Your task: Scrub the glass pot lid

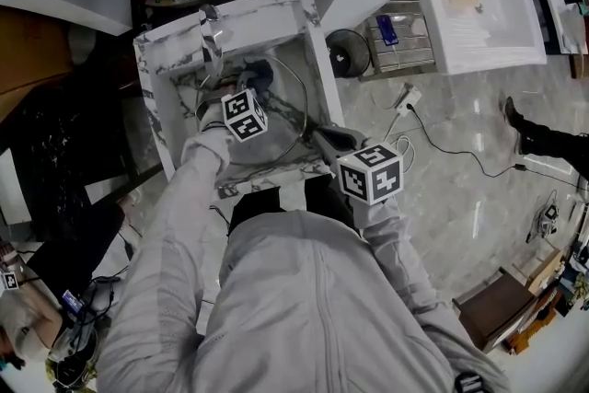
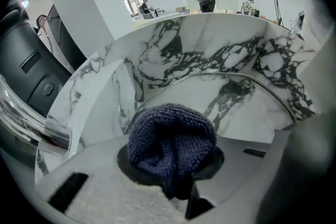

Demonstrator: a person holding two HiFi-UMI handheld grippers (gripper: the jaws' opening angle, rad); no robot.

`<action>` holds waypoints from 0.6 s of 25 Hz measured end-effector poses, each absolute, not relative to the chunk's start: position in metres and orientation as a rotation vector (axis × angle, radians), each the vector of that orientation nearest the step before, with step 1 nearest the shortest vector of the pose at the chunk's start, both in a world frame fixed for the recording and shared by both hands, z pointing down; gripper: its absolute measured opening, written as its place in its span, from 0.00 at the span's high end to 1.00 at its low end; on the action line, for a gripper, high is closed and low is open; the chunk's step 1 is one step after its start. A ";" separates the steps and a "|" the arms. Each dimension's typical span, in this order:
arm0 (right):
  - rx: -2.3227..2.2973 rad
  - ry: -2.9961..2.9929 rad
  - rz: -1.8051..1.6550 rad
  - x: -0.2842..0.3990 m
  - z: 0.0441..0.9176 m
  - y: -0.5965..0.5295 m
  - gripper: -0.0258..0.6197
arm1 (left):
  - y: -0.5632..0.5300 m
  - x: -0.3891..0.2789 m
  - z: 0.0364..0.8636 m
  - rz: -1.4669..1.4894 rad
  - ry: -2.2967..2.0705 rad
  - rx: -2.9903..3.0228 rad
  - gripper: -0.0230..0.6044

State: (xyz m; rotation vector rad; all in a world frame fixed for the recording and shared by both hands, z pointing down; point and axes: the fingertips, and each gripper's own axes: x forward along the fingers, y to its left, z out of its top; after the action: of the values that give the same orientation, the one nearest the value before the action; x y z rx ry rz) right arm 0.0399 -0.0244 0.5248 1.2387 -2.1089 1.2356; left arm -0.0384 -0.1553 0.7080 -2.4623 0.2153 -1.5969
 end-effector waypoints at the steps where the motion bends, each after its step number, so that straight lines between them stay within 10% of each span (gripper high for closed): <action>1: 1.236 -2.111 1.233 0.039 0.525 -0.024 0.91 | -0.151 -0.040 0.708 -1.606 0.192 -2.467 0.82; 15: 1.197 -2.141 1.210 0.032 0.520 -0.015 0.91 | -0.084 -0.061 0.713 -1.739 -0.075 -2.590 0.82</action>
State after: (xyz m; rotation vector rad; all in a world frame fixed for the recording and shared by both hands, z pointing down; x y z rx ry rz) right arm 0.0319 -0.0151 0.5204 1.1975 -2.1406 1.2104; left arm -0.0614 -0.0837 0.7135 -2.5895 -0.0747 -1.7392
